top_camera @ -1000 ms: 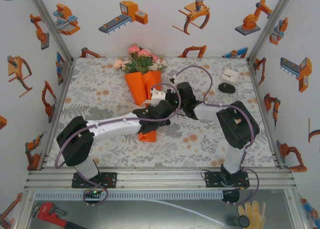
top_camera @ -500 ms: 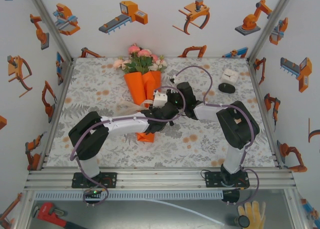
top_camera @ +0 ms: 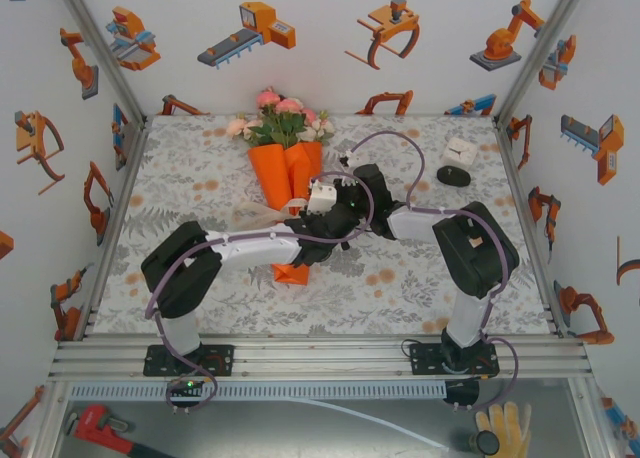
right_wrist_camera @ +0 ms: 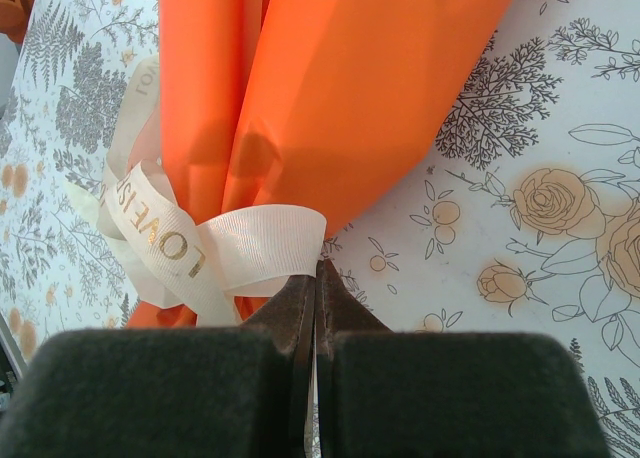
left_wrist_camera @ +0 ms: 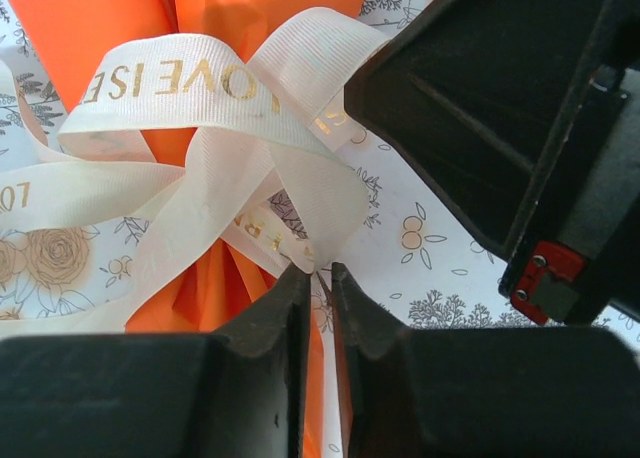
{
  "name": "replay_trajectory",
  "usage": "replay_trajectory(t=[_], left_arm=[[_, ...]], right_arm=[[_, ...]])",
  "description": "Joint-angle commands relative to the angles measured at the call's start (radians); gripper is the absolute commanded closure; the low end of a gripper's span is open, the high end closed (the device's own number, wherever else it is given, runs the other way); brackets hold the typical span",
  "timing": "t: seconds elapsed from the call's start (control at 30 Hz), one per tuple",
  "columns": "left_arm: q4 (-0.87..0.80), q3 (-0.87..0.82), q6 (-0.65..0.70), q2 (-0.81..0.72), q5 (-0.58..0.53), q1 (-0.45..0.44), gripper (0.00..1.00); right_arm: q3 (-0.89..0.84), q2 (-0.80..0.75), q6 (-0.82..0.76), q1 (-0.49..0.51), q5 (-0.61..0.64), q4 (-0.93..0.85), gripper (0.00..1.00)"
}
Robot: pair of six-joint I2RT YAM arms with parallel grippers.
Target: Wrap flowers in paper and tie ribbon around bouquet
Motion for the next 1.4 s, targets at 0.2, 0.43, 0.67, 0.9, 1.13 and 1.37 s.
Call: replay_trajectory(t=[0.2, 0.43, 0.67, 0.9, 1.13, 1.37], left_arm=[[0.006, 0.003, -0.02, -0.049, 0.052, -0.011, 1.0], [0.069, 0.011, -0.046, -0.071, 0.19, -0.081, 1.0], [0.122, 0.005, -0.047, -0.064, 0.244, -0.107, 1.0], [0.181, 0.001, -0.016, -0.053, 0.298, -0.117, 1.0], [0.301, -0.025, 0.039, -0.043, 0.415, -0.118, 0.99], [0.317, -0.057, 0.091, -0.111, 0.353, -0.118, 0.66]], right_arm=[[0.017, -0.025, -0.004, 0.006, 0.0, 0.011, 1.0], [0.033, -0.012, 0.001, 0.004, 0.022, 0.005, 1.0], [0.039, -0.013, 0.005, 0.005, 0.019, 0.005, 1.0], [0.041, -0.013, 0.004, 0.005, 0.017, 0.001, 1.0], [0.052, -0.007, 0.003, 0.005, 0.014, 0.0, 1.0], [0.047, -0.011, -0.003, 0.005, 0.014, -0.005, 1.0]])
